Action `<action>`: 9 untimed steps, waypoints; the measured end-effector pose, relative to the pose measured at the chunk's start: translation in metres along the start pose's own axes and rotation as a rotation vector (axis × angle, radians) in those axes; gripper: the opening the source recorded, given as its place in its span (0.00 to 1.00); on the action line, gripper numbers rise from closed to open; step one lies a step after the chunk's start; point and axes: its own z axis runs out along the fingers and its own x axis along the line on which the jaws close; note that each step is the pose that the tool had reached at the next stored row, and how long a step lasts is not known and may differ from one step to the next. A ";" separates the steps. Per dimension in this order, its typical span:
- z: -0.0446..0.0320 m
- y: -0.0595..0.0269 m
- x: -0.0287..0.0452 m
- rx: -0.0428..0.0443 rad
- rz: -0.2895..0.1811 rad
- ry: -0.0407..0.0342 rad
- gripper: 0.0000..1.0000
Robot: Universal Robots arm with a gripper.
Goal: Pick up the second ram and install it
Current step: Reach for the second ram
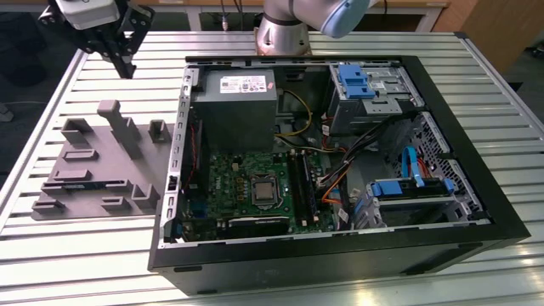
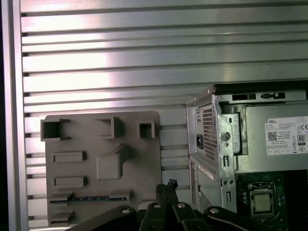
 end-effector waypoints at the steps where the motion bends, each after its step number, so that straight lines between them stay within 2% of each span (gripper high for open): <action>1: 0.0000 -0.0001 0.0014 0.0000 0.000 0.0000 0.11; 9: 0.0005 -0.0048 0.0083 0.0000 0.000 0.0001 0.11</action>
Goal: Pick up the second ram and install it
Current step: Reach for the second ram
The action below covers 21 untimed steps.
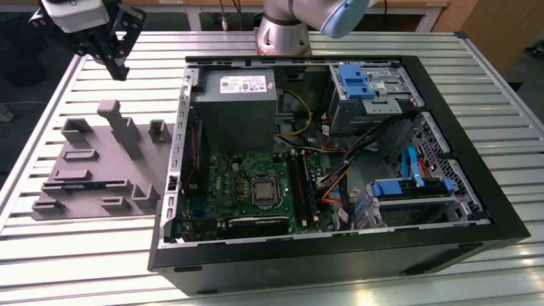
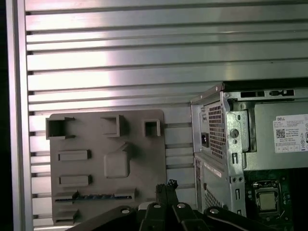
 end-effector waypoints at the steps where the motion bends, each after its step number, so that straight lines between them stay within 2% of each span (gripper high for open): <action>1: 0.0001 -0.0013 0.0006 0.0000 0.000 0.0000 0.11; 16: 0.0011 -0.0092 0.0254 0.0000 0.000 -0.0001 0.11; 21: 0.0018 -0.0144 0.0333 -0.0001 0.000 -0.0001 0.11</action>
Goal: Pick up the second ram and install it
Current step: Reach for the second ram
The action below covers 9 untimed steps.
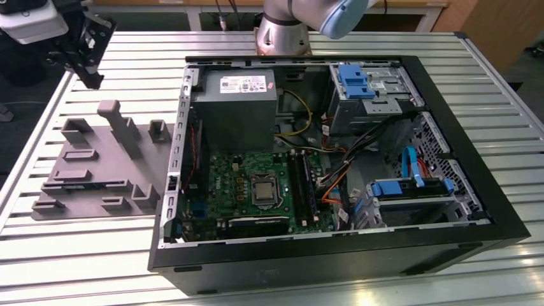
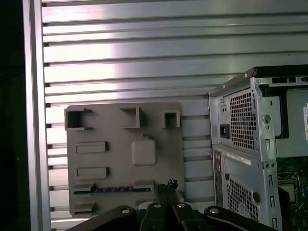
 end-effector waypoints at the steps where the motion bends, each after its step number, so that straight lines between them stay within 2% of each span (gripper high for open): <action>1: 0.0001 -0.0012 0.0018 0.0000 0.000 0.0000 0.11; 9: 0.0012 -0.0114 0.0149 0.0001 0.000 0.0001 0.11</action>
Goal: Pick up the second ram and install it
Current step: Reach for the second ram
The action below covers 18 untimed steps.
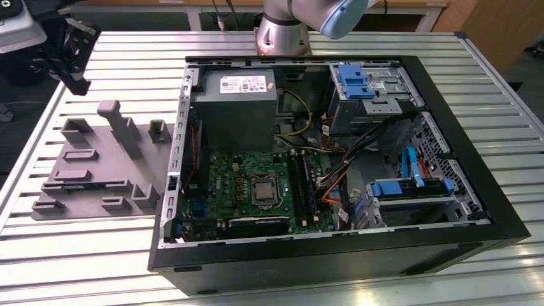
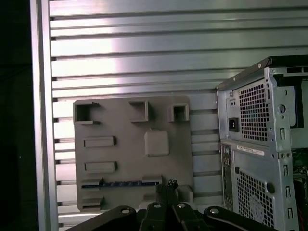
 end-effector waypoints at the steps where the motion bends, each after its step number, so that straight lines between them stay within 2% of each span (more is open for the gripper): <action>1: 0.0000 -0.0014 0.0014 0.0001 0.000 0.0001 0.11; 6: 0.0004 -0.0077 0.0121 0.0001 0.000 0.0000 0.11; 18: 0.0009 -0.0148 0.0551 0.0000 0.000 0.0000 0.11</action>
